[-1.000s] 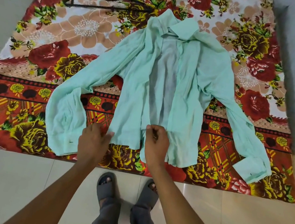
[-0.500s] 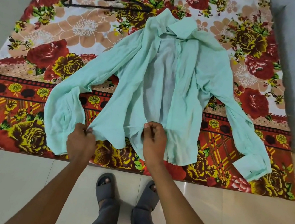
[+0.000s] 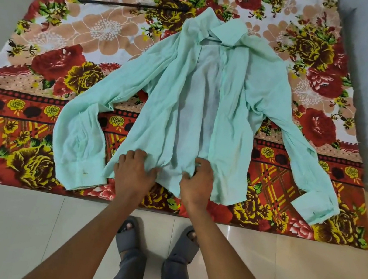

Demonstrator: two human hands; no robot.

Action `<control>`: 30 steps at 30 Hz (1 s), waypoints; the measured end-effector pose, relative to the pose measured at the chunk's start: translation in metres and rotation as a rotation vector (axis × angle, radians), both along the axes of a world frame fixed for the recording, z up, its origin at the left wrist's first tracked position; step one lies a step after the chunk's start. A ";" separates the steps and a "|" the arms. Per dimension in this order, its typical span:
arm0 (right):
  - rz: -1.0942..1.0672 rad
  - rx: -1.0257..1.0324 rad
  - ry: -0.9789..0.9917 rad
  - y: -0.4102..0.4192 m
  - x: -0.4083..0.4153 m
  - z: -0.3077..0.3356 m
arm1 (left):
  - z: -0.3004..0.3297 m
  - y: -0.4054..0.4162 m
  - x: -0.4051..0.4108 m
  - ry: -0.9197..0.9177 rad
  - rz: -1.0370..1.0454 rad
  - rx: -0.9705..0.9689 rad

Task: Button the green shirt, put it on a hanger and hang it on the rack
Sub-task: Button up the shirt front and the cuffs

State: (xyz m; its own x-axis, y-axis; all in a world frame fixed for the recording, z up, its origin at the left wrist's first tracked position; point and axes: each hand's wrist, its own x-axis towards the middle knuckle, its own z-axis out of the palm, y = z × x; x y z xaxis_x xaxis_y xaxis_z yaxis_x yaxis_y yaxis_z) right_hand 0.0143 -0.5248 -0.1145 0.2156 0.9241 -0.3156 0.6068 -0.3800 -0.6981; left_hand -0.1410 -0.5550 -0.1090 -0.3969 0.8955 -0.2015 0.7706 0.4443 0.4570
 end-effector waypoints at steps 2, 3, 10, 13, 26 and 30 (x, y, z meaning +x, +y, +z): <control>-0.028 0.017 0.013 -0.001 0.002 0.001 | -0.004 -0.002 -0.010 -0.124 0.047 0.070; -0.039 0.029 0.007 -0.002 0.003 0.002 | -0.003 -0.003 -0.015 -0.201 0.080 0.093; 0.038 0.188 -0.170 -0.009 -0.001 0.004 | 0.010 -0.022 -0.037 -0.313 0.107 0.271; 0.164 0.383 -0.119 -0.006 -0.016 0.012 | 0.015 -0.019 -0.019 -0.151 -0.081 0.345; -0.138 -0.502 1.093 0.040 -0.023 0.035 | 0.024 -0.019 0.017 -0.616 -0.011 0.385; -0.094 -0.315 0.867 0.037 -0.022 0.019 | 0.011 -0.008 -0.004 -0.295 0.199 0.386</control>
State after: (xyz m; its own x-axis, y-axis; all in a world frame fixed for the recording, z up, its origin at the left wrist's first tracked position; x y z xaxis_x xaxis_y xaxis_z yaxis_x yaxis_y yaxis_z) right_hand -0.0076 -0.4875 -0.0956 -0.1438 0.7588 -0.6352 -0.1219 -0.6506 -0.7496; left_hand -0.1450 -0.5626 -0.0981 -0.5431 0.8396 -0.0010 0.5021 0.3257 0.8011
